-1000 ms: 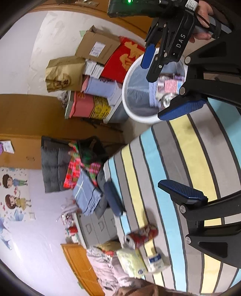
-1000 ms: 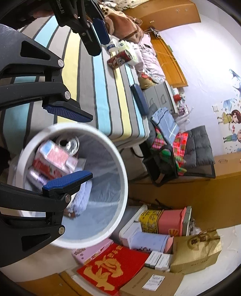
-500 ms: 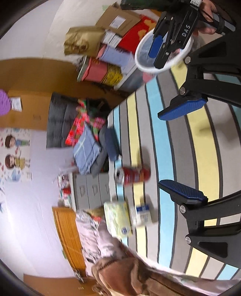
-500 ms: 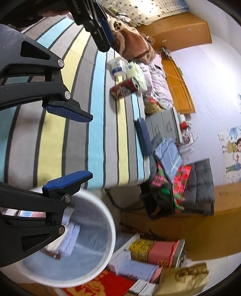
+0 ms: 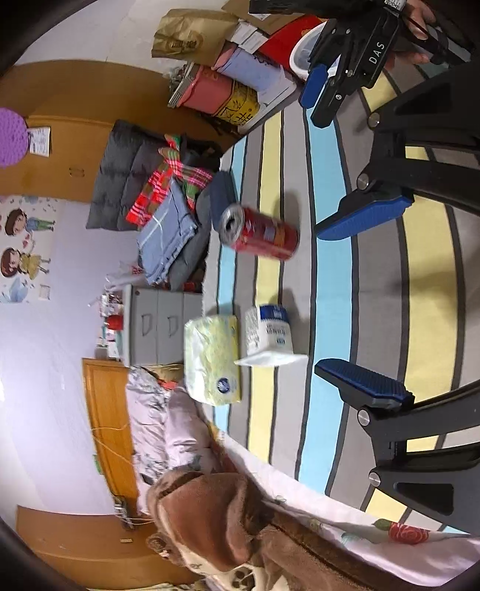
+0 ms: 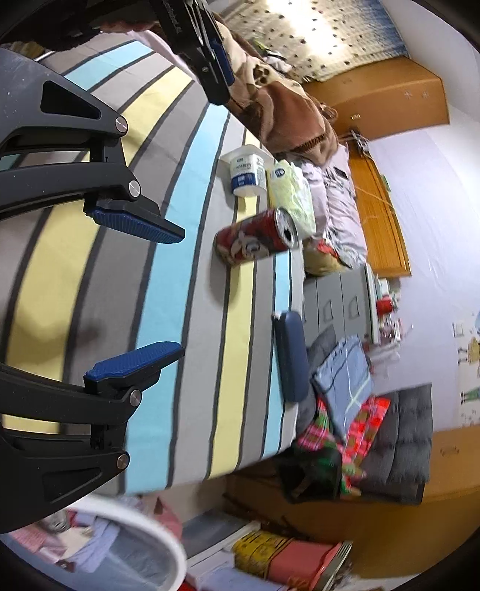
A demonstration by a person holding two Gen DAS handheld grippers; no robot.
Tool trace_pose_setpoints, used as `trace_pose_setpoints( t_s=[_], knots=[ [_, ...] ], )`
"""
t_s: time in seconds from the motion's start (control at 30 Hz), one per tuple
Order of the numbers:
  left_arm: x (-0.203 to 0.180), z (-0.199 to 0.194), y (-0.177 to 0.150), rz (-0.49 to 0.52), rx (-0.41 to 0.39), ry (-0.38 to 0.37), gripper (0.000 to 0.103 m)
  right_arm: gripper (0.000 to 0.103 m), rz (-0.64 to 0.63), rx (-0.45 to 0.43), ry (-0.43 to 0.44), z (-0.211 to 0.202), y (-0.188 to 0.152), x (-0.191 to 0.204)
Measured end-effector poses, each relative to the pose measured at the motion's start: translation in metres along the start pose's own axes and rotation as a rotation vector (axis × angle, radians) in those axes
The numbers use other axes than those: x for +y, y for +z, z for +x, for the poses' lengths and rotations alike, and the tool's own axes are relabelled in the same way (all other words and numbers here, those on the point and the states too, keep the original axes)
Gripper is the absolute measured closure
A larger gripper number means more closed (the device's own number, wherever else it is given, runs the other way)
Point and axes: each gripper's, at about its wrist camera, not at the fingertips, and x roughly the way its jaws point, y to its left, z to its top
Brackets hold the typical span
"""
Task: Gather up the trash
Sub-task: 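Grasp the red can with the right tool while the left tool grasps the white yogurt cup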
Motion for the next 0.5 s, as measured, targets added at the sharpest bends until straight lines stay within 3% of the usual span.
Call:
trace_pose_setpoints(
  t_s=[0.13, 0.27, 0.5],
  knots=[
    [0.018, 0.021, 0.007, -0.022, 0.029, 0.014, 0.037, 0.046, 0.001, 0.006, 0.033, 0.018, 0.01, 0.008],
    [0.029, 0.035, 0.017, 0.034, 0.011, 0.01, 0.037, 0.046, -0.013, 0.011, 0.065, 0.035, 0.017, 0.016],
    [0.053, 0.068, 0.033, 0.049, 0.054, 0.003, 0.037, 0.046, -0.047, 0.011, 0.087, 0.058, 0.032, 0.031]
  ],
)
